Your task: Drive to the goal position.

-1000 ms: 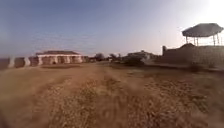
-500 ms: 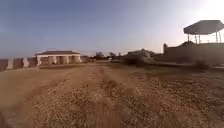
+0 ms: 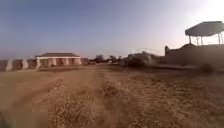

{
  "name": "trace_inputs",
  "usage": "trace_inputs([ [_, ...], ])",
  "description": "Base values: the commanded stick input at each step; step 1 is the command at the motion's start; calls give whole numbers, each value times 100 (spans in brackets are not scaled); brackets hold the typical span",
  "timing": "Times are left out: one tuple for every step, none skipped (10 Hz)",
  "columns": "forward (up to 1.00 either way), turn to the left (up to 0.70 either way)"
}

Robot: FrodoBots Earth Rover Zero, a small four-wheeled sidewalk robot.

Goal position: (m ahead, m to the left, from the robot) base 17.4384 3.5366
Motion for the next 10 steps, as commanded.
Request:
trace_inputs([
  [69,0],
  [69,0],
  [69,0],
  [69,0],
  [69,0],
  [69,0],
  [69,0],
  [69,0],
  [69,0],
  [69,0],
])
